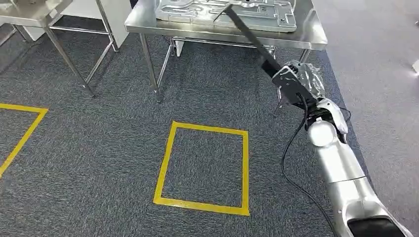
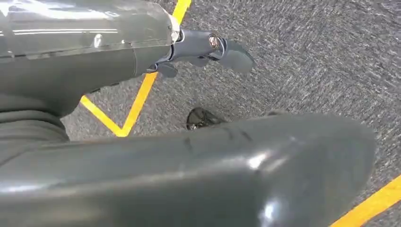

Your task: Take the parts from the cabinet and place them on the table.

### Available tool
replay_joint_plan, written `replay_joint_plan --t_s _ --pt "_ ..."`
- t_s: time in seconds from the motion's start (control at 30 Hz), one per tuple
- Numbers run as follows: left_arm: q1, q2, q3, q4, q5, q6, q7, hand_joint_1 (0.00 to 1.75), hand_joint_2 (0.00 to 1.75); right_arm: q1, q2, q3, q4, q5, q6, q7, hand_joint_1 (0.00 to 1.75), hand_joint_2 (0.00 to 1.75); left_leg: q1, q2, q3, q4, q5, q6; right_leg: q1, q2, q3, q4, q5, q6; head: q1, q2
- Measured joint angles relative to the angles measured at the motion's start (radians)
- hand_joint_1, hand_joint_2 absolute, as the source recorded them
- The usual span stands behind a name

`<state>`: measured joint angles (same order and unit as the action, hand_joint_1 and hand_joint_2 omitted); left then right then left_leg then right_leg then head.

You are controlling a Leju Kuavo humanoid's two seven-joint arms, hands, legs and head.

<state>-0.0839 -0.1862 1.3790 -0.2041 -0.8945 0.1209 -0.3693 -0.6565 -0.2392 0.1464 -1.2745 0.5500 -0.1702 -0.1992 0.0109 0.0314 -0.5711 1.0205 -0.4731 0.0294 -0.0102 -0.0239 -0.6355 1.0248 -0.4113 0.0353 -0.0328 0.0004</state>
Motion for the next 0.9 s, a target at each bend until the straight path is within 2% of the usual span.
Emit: replay_joint_plan --t_s 0.03,0.13,0.17,0.2,0.23,0.3,0.33,0.37,0.4,0.47,0.5,0.53,0.63,0.67,0.7,0.73,0.77,0.8,0.83,0.87,0.9 --pt "0.001 0.001 0.000 0.000 -0.002 0.000 0.002 0.00 0.00 -0.002 0.000 -0.010 -0.002 -0.011 -0.014 -0.005 1.75 1.75 -0.008 0.001 -0.001 0.002 -0.004 -0.006 0.009 -0.005 0.009 -0.011 -0.010 -0.006 0.000 0.000" --pt "0.004 0.003 0.000 0.000 -0.006 0.006 0.011 0.00 0.00 0.006 0.000 -0.032 -0.011 -0.047 -0.040 -0.005 1.75 1.75 -0.006 0.014 0.011 -0.009 -0.008 -0.021 0.011 0.011 0.009 -0.010 -0.016 -0.019 0.000 0.000" --pt "0.003 0.004 0.000 0.000 -0.008 0.008 0.012 0.00 0.00 0.009 -0.001 -0.038 -0.016 -0.066 -0.044 -0.004 1.75 1.75 -0.011 0.013 0.015 -0.007 -0.014 -0.029 -0.001 0.015 0.022 -0.023 -0.011 -0.028 0.000 0.000" --pt "0.004 0.005 -0.001 0.000 -0.010 0.010 0.014 0.00 0.00 0.012 0.000 -0.041 -0.021 -0.080 -0.050 -0.004 1.75 1.75 -0.007 -0.004 0.011 0.011 -0.023 -0.034 -0.003 0.017 0.029 -0.029 -0.012 -0.031 0.000 0.000" --pt "0.004 0.005 -0.001 0.000 -0.012 0.012 0.018 0.00 0.00 0.010 0.000 -0.045 -0.023 -0.096 -0.056 -0.004 1.75 1.75 -0.006 -0.016 -0.016 0.066 -0.052 -0.035 -0.004 0.018 0.033 -0.029 -0.016 -0.040 -0.001 0.000" --pt "0.006 0.006 -0.001 0.000 -0.015 0.019 0.024 0.00 0.00 0.012 0.000 -0.045 -0.024 -0.119 -0.062 -0.005 1.75 1.75 -0.005 -0.022 -0.105 0.228 -0.120 -0.038 -0.002 0.024 0.038 -0.029 -0.023 -0.046 0.000 0.000" --pt "0.007 0.006 -0.001 0.000 -0.015 0.022 0.026 0.00 0.00 0.016 0.000 -0.045 -0.024 -0.128 -0.062 -0.005 1.75 1.75 -0.005 -0.023 -0.149 0.299 -0.137 -0.039 0.000 0.029 0.041 -0.028 -0.027 -0.047 -0.001 0.000" --pt "0.008 0.006 -0.001 0.000 -0.015 0.024 0.027 0.00 0.00 0.019 0.000 -0.045 -0.024 -0.132 -0.062 -0.004 1.75 1.75 -0.005 -0.023 -0.170 0.319 -0.123 -0.038 0.000 0.034 0.047 -0.027 -0.031 -0.046 -0.001 0.000" --pt "0.010 0.006 -0.001 0.000 -0.016 0.026 0.029 0.00 0.00 0.020 0.000 -0.045 -0.024 -0.137 -0.062 -0.003 1.75 1.75 -0.005 -0.023 -0.163 0.286 -0.086 -0.038 0.000 0.040 0.053 -0.026 -0.037 -0.045 0.000 0.000" --pt "0.010 0.007 -0.001 0.000 -0.016 0.028 0.029 0.00 0.00 0.019 0.000 -0.045 -0.024 -0.143 -0.061 0.000 1.75 1.75 -0.005 -0.023 -0.095 0.118 0.024 -0.032 0.000 0.047 0.071 -0.022 -0.051 -0.040 0.000 0.000" --pt "0.011 0.008 -0.002 0.000 -0.017 0.029 0.029 0.00 0.00 0.017 0.000 -0.045 -0.024 -0.145 -0.061 0.004 1.75 1.75 -0.005 -0.027 -0.065 0.037 0.063 -0.027 0.000 0.048 0.075 -0.020 -0.059 -0.036 0.000 0.000" --pt "0.011 0.008 -0.002 0.000 -0.017 0.030 0.030 0.00 0.00 0.010 0.000 -0.045 -0.022 -0.147 -0.061 0.008 1.75 1.75 -0.008 -0.036 -0.054 0.023 0.046 -0.023 0.007 0.052 0.072 -0.013 -0.064 -0.030 -0.001 0.000" --pt "0.009 0.009 -0.004 0.000 -0.020 0.031 0.032 0.00 0.00 -0.003 0.000 -0.041 -0.018 -0.141 -0.063 0.033 1.75 1.75 -0.012 -0.036 -0.053 0.010 0.036 -0.010 0.002 0.056 0.067 -0.017 -0.065 -0.015 0.000 0.000" --pt "0.009 0.008 -0.005 0.000 -0.021 0.031 0.031 0.00 0.00 -0.012 -0.001 -0.039 -0.017 -0.132 -0.067 0.041 1.75 1.75 -0.005 -0.035 -0.047 0.004 0.038 -0.004 0.005 0.057 0.071 -0.018 -0.070 -0.009 -0.001 0.000" --pt "0.008 0.010 -0.006 0.000 -0.022 0.031 0.029 0.00 0.00 -0.016 -0.001 -0.036 -0.016 -0.125 -0.073 0.047 1.75 1.75 -0.001 -0.035 -0.038 -0.004 0.038 0.000 0.001 0.048 0.071 -0.006 -0.079 -0.004 0.000 0.000" --pt "0.008 0.010 -0.006 0.000 -0.024 0.031 0.028 0.00 0.00 -0.029 -0.002 -0.030 -0.014 -0.120 -0.080 0.050 1.75 1.75 0.000 -0.034 -0.032 -0.007 0.035 0.006 0.001 0.037 0.050 0.038 -0.100 0.001 0.000 0.000" --pt "0.008 0.010 -0.006 0.000 -0.026 0.031 0.028 0.00 0.00 -0.042 -0.002 -0.025 -0.012 -0.117 -0.089 0.052 1.75 1.75 0.000 -0.034 -0.029 -0.008 0.033 0.007 -0.001 0.034 0.011 0.109 -0.132 0.006 0.000 0.000" --pt "0.008 0.010 -0.006 0.000 -0.027 0.031 0.029 0.00 0.00 -0.050 -0.002 -0.021 -0.008 -0.115 -0.102 0.055 1.75 1.75 -0.001 -0.033 -0.027 -0.007 0.029 0.010 -0.003 0.033 -0.042 0.201 -0.166 0.010 0.000 0.000" --pt "0.008 0.010 -0.007 0.000 -0.030 0.030 0.029 0.00 0.00 -0.054 -0.002 -0.017 -0.005 -0.111 -0.112 0.056 1.75 1.75 0.000 -0.034 -0.023 -0.007 0.025 0.010 -0.004 0.031 -0.088 0.273 -0.185 0.013 0.000 0.000" --pt "0.009 0.010 -0.008 0.000 -0.032 0.030 0.029 0.00 0.00 -0.060 -0.002 -0.013 0.000 -0.102 -0.116 0.057 1.75 1.75 0.000 -0.034 -0.018 -0.007 0.020 0.010 -0.005 0.030 -0.116 0.305 -0.177 0.013 0.000 0.000" --pt "0.009 0.010 -0.008 0.000 -0.034 0.030 0.032 0.00 0.00 -0.070 -0.002 -0.003 0.008 -0.093 -0.116 0.060 1.75 1.75 0.000 -0.034 -0.009 -0.006 0.014 0.009 -0.006 0.029 -0.118 0.284 -0.141 0.013 0.000 0.000"
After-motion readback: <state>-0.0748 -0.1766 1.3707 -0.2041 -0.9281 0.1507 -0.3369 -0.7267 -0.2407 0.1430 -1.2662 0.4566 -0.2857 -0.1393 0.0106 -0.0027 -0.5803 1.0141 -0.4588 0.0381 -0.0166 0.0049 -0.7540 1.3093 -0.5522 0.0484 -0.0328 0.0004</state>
